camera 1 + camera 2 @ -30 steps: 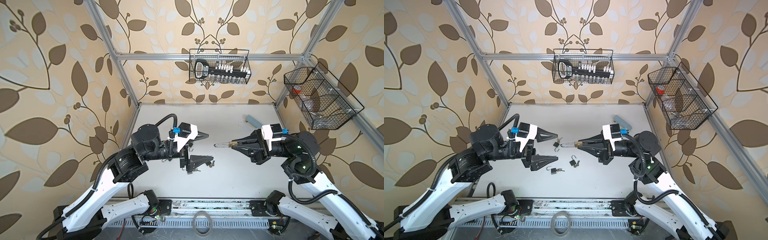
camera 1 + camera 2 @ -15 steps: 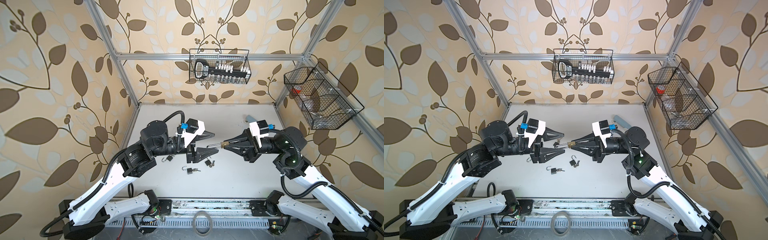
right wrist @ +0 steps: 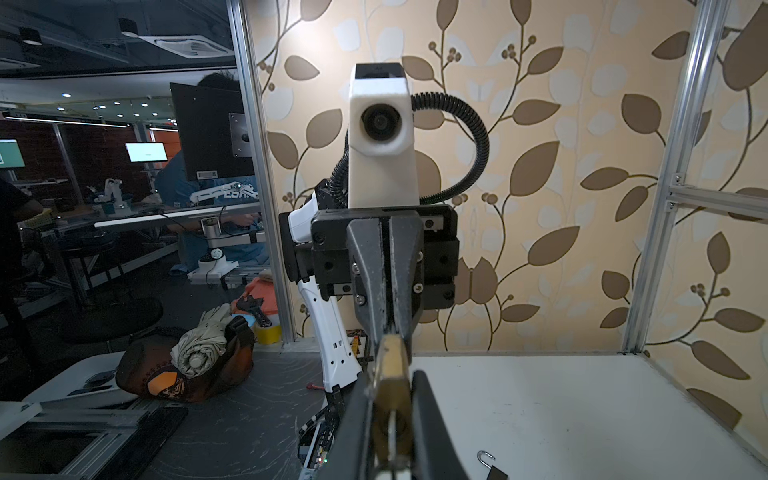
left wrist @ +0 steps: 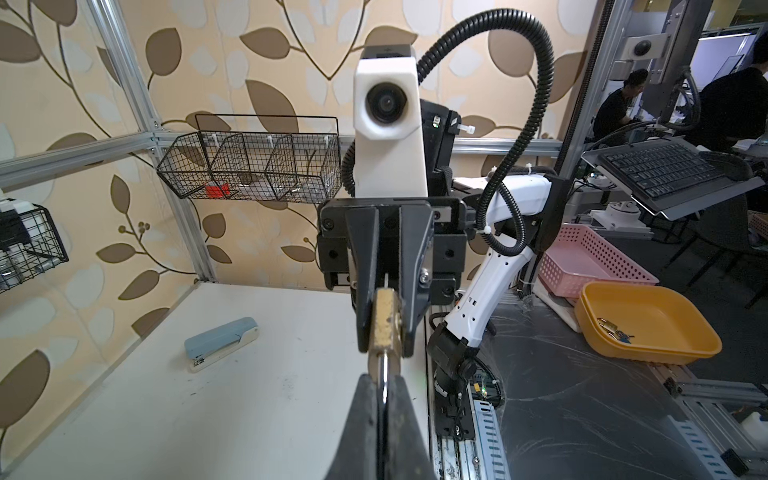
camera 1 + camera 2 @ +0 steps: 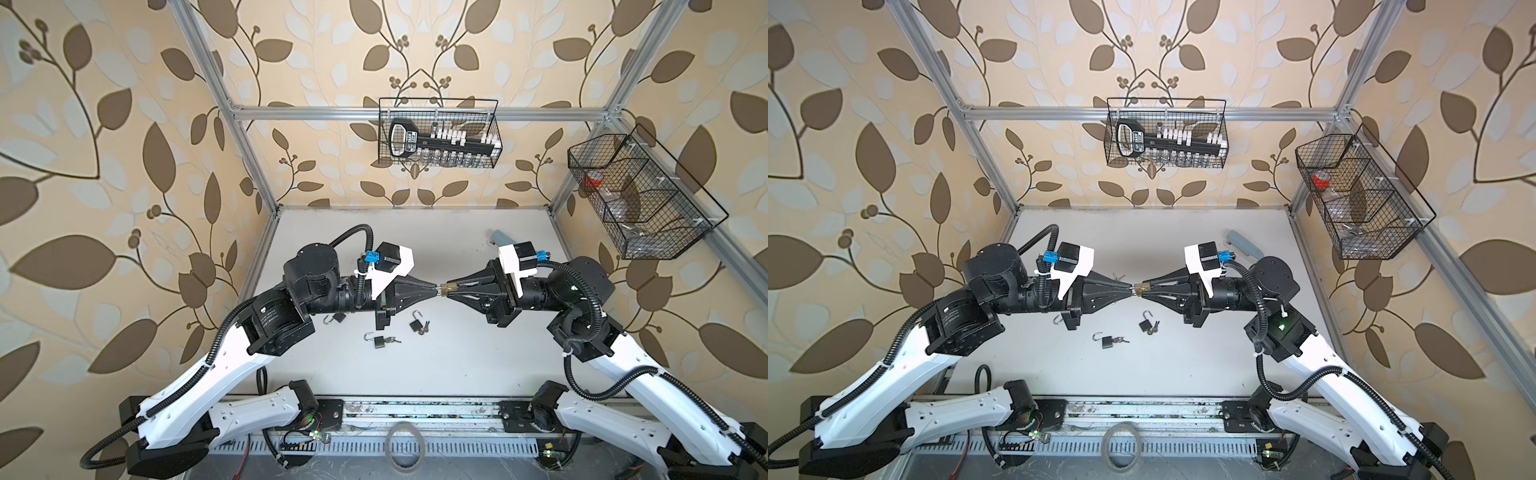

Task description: Lock with the key

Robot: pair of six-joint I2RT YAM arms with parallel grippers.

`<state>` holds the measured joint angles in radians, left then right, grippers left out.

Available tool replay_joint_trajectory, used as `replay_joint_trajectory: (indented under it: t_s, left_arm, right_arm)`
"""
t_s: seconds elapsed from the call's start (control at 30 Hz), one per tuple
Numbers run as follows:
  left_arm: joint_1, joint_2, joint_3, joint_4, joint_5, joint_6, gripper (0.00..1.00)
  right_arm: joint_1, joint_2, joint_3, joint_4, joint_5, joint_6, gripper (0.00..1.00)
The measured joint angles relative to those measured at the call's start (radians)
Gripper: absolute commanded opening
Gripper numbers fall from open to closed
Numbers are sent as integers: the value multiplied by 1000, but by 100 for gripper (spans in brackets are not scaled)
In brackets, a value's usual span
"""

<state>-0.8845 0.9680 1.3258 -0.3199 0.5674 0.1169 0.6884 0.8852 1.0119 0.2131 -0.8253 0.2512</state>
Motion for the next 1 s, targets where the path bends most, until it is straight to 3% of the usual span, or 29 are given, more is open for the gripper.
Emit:
replay_joint_trajectory:
  t_s: [0.17, 0.27, 0.37, 0.47, 0.63, 0.8, 1.0]
  left_arm:
    - [0, -2, -4, -6, 0, 4, 0]
    - [0, -2, -4, -16, -1, 6, 0]
    - [4, -19, -5, -35, -5, 6, 0]
    - [5, -39, -5, -49, -5, 7, 0]
    - [5, -52, -5, -58, -5, 10, 0]
    - [5, -51, -5, -64, -5, 11, 0]
    - [5, -47, -5, -73, -3, 11, 0]
  right_arm:
    - [2, -2, -2, -17, 2, -3, 3]
    - [2, -4, -2, -30, 6, -13, 59]
    - [-4, -21, 12, -68, 23, -51, 77]
    - [-4, -42, 44, -122, 41, -96, 78]
    - [-4, -66, 85, -190, 67, -153, 61]
    - [-4, -50, 101, -235, 78, -174, 54]
    - [-4, -9, 109, -260, 75, -172, 33]
